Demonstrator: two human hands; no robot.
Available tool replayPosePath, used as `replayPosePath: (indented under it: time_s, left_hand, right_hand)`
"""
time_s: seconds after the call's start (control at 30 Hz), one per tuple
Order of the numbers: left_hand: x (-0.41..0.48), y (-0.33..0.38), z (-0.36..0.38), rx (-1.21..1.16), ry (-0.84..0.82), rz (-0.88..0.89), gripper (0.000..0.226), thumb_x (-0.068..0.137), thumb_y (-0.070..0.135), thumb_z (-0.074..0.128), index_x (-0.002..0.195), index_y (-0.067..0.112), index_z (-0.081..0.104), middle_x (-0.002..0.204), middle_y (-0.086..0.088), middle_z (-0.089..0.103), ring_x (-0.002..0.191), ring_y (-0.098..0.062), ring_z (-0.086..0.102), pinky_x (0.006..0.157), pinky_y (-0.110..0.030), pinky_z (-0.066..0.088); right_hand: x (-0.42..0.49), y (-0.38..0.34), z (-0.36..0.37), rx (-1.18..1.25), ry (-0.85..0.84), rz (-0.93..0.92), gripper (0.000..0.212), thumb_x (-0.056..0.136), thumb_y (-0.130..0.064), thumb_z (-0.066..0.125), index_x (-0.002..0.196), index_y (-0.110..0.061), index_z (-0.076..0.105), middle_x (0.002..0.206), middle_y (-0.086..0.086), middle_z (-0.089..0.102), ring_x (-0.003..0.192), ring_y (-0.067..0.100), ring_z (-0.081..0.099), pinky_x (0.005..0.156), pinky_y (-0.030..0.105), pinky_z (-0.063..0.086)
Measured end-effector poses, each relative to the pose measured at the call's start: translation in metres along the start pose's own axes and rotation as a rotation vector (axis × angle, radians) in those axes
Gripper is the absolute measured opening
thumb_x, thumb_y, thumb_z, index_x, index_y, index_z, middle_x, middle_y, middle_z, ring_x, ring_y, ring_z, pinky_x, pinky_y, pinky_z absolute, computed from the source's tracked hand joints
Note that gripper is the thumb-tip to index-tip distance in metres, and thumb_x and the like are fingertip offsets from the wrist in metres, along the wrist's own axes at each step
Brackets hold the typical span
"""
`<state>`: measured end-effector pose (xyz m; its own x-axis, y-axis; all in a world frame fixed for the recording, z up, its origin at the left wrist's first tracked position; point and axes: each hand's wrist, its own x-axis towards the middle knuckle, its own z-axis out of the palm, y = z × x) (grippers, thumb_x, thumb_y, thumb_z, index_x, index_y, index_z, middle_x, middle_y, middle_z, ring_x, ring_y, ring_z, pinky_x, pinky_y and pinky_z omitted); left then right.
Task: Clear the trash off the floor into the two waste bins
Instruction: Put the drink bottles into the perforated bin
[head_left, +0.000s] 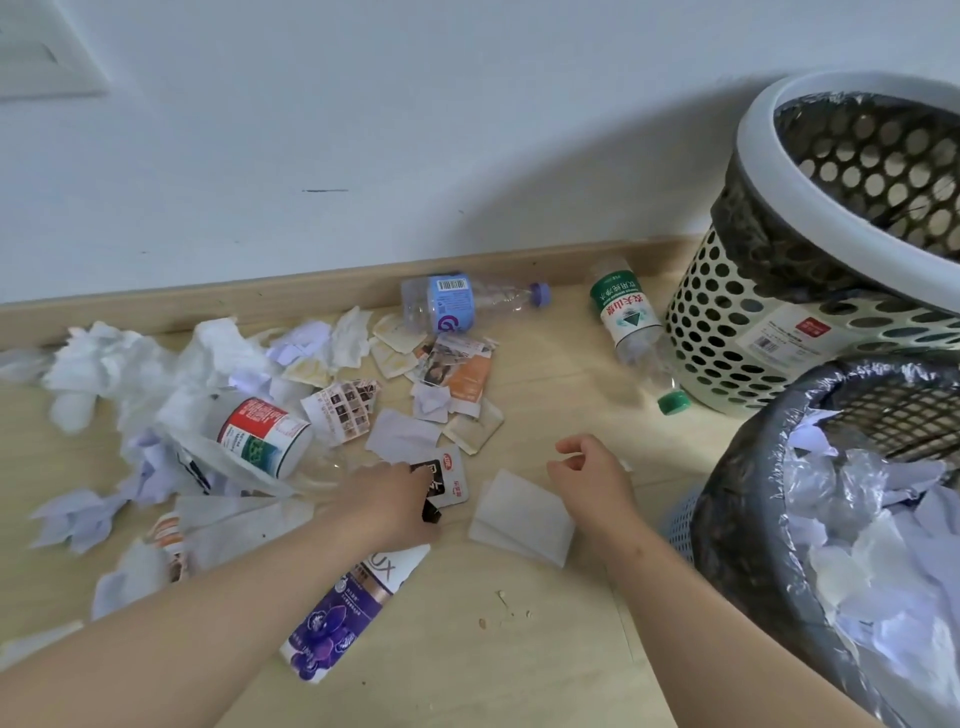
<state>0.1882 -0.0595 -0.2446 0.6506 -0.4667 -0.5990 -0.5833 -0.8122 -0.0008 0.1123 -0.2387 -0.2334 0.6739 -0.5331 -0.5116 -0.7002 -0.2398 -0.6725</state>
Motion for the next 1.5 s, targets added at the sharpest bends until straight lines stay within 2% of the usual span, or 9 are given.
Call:
replayPosePath:
  time_s: [0.17,0.37,0.57,0.8,0.9,1.13,1.23,1.37,1.5]
  left_hand:
    - [0.002,0.004,0.003,-0.01,0.001,0.017,0.024,0.085,0.037,0.048,0.095,0.016,0.046,0.075,0.004,0.047,0.079,-0.02,0.048,0.067,-0.027,0.036]
    - [0.008,0.004,-0.002,-0.176,-0.055,-0.01,0.04,0.09,0.039,0.051,0.121,0.015,0.046,0.118,-0.002,0.059,0.105,-0.022,0.057,0.077,-0.03,0.044]
    - [0.006,0.007,-0.031,-0.585,-0.003,-0.032,0.031,0.085,0.041,0.06,0.104,0.018,0.051,0.097,0.0,0.058,0.079,-0.014,0.054,0.059,-0.023,0.04]
    - [-0.001,0.019,-0.075,-1.059,0.314,0.012,0.026,0.083,0.031,0.067,0.098,0.017,0.052,0.087,0.005,0.057,0.065,-0.002,0.052,0.055,-0.016,0.04]
    - [-0.007,0.028,-0.083,-1.183,0.389,0.089,0.019,0.082,0.027,0.069,0.088,0.023,0.051,0.087,0.005,0.058,0.068,-0.005,0.055,0.056,-0.008,0.044]
    - [-0.017,0.028,-0.1,-1.295,0.267,0.423,0.015,0.088,0.018,0.059,0.093,0.03,0.052,0.101,0.006,0.06,0.091,-0.008,0.059,0.088,-0.032,0.051]
    - [-0.012,0.017,-0.1,-1.168,0.295,0.361,0.013,0.092,0.025,0.052,0.104,0.03,0.05,0.109,0.011,0.056,0.104,-0.007,0.057,0.091,-0.027,0.048]
    - [0.0,-0.001,-0.082,-0.416,0.26,0.22,0.046,0.09,0.032,0.056,0.133,0.024,0.041,0.139,0.004,0.04,0.129,-0.015,0.038,0.1,-0.028,0.034]
    - [0.005,-0.025,-0.059,0.173,0.015,0.12,0.059,0.081,0.032,0.063,0.134,0.031,0.039,0.143,0.003,0.032,0.136,-0.022,0.021,0.109,-0.044,0.021]
  right_hand:
    - [0.001,0.002,0.001,0.02,-0.03,0.004,0.022,0.091,-0.015,0.051,0.112,-0.017,0.054,0.09,-0.003,0.049,0.07,0.01,0.046,0.056,0.018,0.035]
    - [-0.002,0.002,-0.001,0.048,-0.057,-0.005,0.018,0.091,-0.017,0.052,0.108,-0.02,0.054,0.091,-0.003,0.051,0.068,0.006,0.045,0.055,0.019,0.035]
    - [-0.006,-0.002,-0.004,0.108,-0.089,0.024,0.011,0.089,-0.019,0.056,0.098,-0.024,0.054,0.097,0.0,0.056,0.08,0.015,0.052,0.069,0.026,0.042]
    - [-0.02,-0.024,-0.009,0.144,-0.477,-0.1,0.038,0.081,-0.016,0.071,0.112,-0.024,0.05,0.106,-0.001,0.055,0.086,0.005,0.054,0.07,0.016,0.043]
    - [-0.022,-0.03,-0.006,0.237,-0.437,-0.151,0.035,0.078,-0.008,0.072,0.106,-0.017,0.053,0.091,0.009,0.059,0.074,0.022,0.054,0.058,0.023,0.043]
    - [-0.012,-0.039,-0.012,0.214,-0.071,-0.309,0.016,0.06,-0.038,0.073,0.066,-0.032,0.059,0.051,-0.005,0.056,0.051,0.02,0.051,0.05,0.028,0.041]
    - [-0.012,-0.041,-0.02,0.237,0.056,-0.294,0.02,0.071,-0.033,0.075,0.071,-0.024,0.057,0.073,0.005,0.066,0.066,0.02,0.061,0.067,0.04,0.052]
    - [-0.011,-0.035,-0.023,0.211,0.138,-0.277,0.021,0.073,-0.03,0.073,0.079,-0.032,0.054,0.091,-0.001,0.065,0.086,0.017,0.063,0.08,0.038,0.053]
    - [-0.01,-0.033,-0.025,0.29,0.131,-0.287,0.03,0.076,-0.007,0.068,0.074,-0.03,0.049,0.068,-0.013,0.056,0.058,-0.003,0.052,0.05,0.003,0.038]
